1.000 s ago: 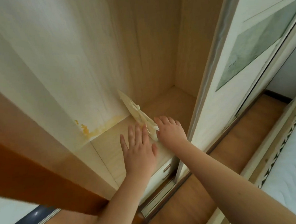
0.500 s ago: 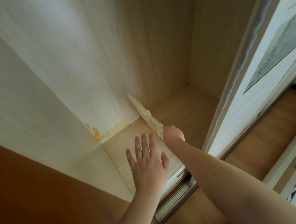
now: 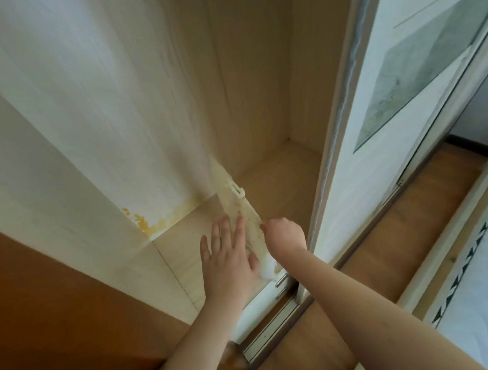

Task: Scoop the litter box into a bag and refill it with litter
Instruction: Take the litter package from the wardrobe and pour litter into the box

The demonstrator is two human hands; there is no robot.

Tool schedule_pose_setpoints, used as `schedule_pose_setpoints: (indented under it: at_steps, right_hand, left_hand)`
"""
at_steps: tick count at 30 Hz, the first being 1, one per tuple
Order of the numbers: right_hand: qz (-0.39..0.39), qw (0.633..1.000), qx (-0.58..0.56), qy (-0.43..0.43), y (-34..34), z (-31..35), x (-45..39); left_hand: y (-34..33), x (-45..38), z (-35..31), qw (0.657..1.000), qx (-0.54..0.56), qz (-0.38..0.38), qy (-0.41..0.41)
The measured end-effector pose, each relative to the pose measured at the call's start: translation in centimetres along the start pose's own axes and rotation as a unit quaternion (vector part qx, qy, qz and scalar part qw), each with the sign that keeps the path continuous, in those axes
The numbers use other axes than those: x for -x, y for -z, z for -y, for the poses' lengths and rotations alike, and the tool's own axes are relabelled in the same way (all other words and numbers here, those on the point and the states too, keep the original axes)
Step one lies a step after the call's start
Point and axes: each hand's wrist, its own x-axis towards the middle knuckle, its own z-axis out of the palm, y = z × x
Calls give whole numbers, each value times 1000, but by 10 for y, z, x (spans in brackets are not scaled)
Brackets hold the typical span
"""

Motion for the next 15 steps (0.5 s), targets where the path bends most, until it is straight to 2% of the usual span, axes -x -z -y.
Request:
schedule_pose_setpoints:
  at_steps: [4,8,12,15]
  right_hand:
    - [-5,1000,-13,10,20,-6,49]
    - [-26,998,-57,18,41,-20,110]
    - [-50,987,-151,-28,64,-49,183]
    - [-88,970,-219,-54,85,-69,241]
  left_hand:
    - [11,7,-1,997,25,-39,-63]
    - [26,14,0,990,37,-24,-132]
    - [51,28,-8,960,44,-19,-275]
    - [70,44,-20,945,56,-5,-322]
